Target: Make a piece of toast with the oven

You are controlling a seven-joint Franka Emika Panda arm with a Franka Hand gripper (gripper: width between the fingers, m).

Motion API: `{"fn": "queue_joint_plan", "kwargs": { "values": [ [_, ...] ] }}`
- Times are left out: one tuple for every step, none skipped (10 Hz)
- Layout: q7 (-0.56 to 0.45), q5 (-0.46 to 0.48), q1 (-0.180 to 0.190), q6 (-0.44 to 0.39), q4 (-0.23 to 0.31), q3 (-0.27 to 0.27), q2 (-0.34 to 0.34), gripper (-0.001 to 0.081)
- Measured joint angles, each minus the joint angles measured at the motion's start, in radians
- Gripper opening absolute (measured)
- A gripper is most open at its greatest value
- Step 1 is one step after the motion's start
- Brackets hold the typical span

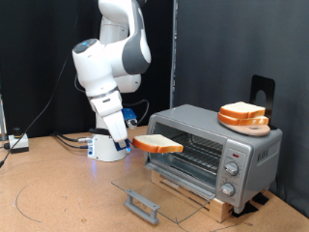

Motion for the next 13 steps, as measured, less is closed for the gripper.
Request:
{"fn": "queue_joint_plan", "kwargs": {
  "values": [
    [-0.013, 0.028, 0.022, 0.022, -0.025, 0.011, -0.014, 0.0394],
    [-0.024, 0.056, 0.044, 0.036, -0.048, 0.021, -0.033, 0.0394],
    [-0.030, 0.080, 0.066, 0.045, -0.070, 0.031, -0.053, 0.0394],
    [-0.041, 0.107, 0.091, 0.059, -0.093, 0.041, -0.076, 0.0394],
    [-0.044, 0.126, 0.110, 0.073, -0.111, 0.053, -0.096, 0.0394],
    [-0.055, 0.145, 0.128, 0.109, -0.125, 0.066, -0.107, 0.0394],
    [-0.064, 0.156, 0.138, 0.163, -0.135, 0.083, -0.108, 0.0394],
    [-0.064, 0.158, 0.140, 0.218, -0.140, 0.102, -0.103, 0.0394],
    [-0.064, 0.158, 0.140, 0.264, -0.140, 0.117, -0.090, 0.0394],
    [-0.056, 0.156, 0.137, 0.287, -0.136, 0.126, -0.074, 0.0394],
    [-0.048, 0.155, 0.134, 0.297, -0.130, 0.132, -0.060, 0.0394],
    [-0.044, 0.155, 0.132, 0.299, -0.124, 0.132, -0.051, 0.0394],
    [-0.042, 0.155, 0.131, 0.299, -0.120, 0.132, -0.045, 0.0394]
  ]
}}
